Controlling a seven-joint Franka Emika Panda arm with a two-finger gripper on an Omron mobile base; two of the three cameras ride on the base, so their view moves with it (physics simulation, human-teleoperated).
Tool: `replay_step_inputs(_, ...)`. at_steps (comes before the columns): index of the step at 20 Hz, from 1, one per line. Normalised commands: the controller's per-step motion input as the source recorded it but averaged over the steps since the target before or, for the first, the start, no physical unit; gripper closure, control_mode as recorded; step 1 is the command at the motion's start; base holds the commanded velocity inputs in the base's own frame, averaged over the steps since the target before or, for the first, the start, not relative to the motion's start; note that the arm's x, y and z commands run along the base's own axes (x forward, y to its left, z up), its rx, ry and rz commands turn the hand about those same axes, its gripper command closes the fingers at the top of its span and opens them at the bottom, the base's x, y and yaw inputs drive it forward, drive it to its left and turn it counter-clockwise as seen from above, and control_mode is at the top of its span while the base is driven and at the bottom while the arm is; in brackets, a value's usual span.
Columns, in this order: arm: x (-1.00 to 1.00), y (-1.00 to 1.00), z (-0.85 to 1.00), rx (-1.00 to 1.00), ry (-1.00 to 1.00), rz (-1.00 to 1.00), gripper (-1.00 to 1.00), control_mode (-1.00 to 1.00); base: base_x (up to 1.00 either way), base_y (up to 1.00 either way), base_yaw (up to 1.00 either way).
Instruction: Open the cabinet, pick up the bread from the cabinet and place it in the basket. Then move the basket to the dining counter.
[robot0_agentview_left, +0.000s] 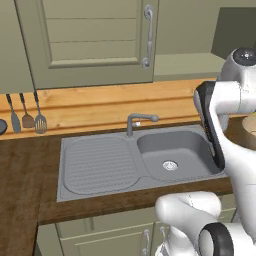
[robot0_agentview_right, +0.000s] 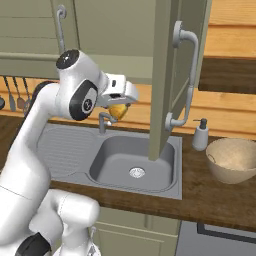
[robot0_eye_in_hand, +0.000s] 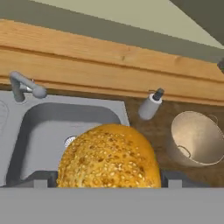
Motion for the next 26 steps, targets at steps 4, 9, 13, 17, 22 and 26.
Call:
replay_step_inputs(4,0.03,-0.87,-0.76,-0.63,0.20,0.00,1.00,-1.00,0.00,0.00,0.00)
replay_step_inputs(9,0.13,-0.94,-0.45,-0.58,0.22,0.00,1.00,-1.00,0.00,0.00,0.00)
replay_step_inputs(13,0.34,-0.47,-0.31,-0.57,0.20,-0.01,1.00,-1.00,0.00,0.00,0.00)
replay_step_inputs(17,0.80,-0.22,-0.26,-0.39,0.27,-0.02,1.00,-1.00,0.00,0.00,0.00)
replay_step_inputs(22,0.52,-0.66,-0.01,-0.14,0.36,-0.03,1.00,-1.00,0.00,0.00,0.00)
replay_step_inputs(26,0.15,-0.65,0.00,-0.01,0.37,-0.06,1.00,-1.00,0.00,0.00,0.00)
